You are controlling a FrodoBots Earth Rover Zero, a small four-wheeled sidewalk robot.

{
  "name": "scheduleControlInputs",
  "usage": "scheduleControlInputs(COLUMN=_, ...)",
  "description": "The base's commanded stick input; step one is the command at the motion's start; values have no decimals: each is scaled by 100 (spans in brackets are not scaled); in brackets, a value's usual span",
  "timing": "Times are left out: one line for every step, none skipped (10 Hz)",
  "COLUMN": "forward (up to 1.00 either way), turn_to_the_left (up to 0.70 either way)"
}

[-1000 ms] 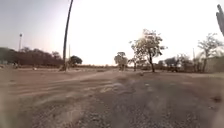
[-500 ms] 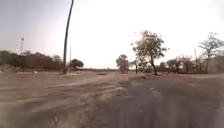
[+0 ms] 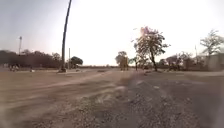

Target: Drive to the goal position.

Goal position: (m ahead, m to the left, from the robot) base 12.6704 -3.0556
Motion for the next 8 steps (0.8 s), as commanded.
scheduleControlInputs(forward=70, turn_to_the_left=0)
scheduleControlInputs(forward=70, turn_to_the_left=0)
scheduleControlInputs(forward=70, turn_to_the_left=0)
scheduleControlInputs(forward=70, turn_to_the_left=0)
scheduleControlInputs(forward=70, turn_to_the_left=0)
scheduleControlInputs(forward=70, turn_to_the_left=0)
scheduleControlInputs(forward=70, turn_to_the_left=0)
scheduleControlInputs(forward=70, turn_to_the_left=0)
